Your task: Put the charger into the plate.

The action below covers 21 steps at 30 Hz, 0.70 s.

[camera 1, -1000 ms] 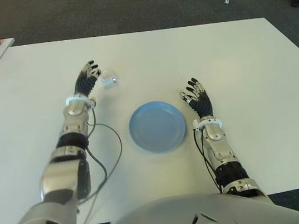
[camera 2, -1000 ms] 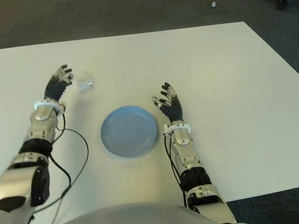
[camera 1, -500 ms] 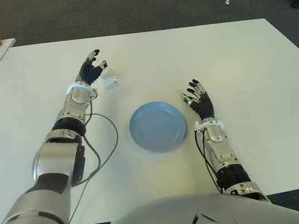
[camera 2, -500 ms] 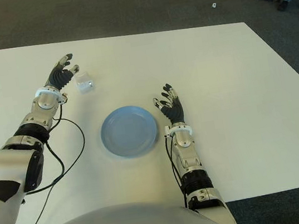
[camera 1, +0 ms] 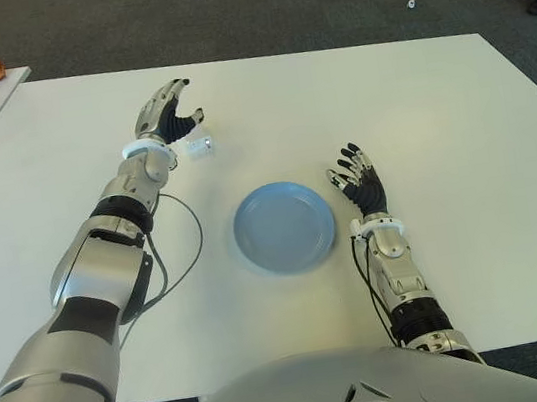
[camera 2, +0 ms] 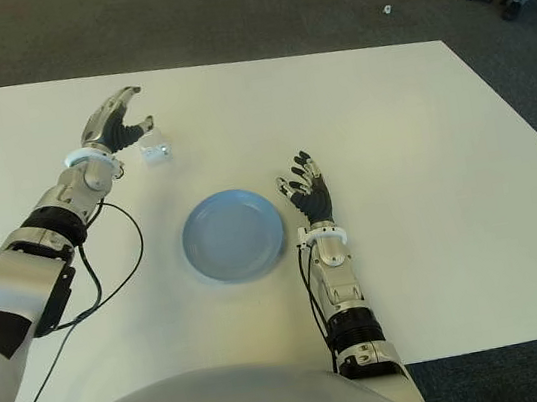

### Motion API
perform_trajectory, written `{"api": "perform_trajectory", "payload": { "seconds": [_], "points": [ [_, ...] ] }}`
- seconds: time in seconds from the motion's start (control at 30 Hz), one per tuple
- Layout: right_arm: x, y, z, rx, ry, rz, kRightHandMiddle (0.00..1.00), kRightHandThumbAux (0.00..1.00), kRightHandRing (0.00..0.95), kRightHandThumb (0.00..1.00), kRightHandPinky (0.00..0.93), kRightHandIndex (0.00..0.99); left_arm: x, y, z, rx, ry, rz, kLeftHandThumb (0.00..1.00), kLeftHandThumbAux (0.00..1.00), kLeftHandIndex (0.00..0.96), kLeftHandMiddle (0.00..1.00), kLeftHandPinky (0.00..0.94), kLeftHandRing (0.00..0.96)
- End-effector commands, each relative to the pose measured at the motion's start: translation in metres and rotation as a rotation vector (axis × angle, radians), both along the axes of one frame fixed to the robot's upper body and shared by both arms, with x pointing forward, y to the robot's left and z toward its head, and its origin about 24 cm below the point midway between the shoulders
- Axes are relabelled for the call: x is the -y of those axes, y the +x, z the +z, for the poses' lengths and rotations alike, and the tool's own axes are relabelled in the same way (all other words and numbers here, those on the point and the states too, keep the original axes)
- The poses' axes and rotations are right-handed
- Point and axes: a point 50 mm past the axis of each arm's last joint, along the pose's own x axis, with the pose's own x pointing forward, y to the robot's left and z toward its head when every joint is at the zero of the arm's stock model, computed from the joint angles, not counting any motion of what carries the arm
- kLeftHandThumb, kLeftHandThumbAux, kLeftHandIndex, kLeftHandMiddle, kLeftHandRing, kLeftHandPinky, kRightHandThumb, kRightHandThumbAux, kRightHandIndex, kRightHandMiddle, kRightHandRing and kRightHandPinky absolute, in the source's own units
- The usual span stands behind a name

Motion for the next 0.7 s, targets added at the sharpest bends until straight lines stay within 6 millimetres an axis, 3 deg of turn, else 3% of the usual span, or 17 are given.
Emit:
{"api": "perform_trajectory", "payload": {
  "seconds": [0.03, 0.37, 0.7],
  "points": [
    [0.005, -0.01, -0.014, -0.083, -0.003, -0.005, 0.14, 0.79, 0.143, 0.138, 0.166, 0.042, 0.008, 0.001, -0.002, 0.043, 0.206, -0.05, 0.141, 0.426, 0.0, 0.0, 0.002, 0.0],
    [0.009, -0.009, -0.014, -0.077, 0.004, -0.01, 0.149, 0.767, 0.149, 0.07, 0.151, 0.037, 0.021, -0.007, -0.021, 0.047, 0.476, -0.164, 0.116, 0.439, 0.0, 0.0, 0.0, 0.0],
    [0.012, -0.01, -0.009, -0.058, 0.019, -0.007, 0.167, 0.766, 0.17, 0.047, 0.179, 0.043, 0.019, -0.017, -0.044, -0.087, 0.511, -0.156, 0.047, 0.473, 0.0, 0.0, 0.0, 0.0]
  ]
}}
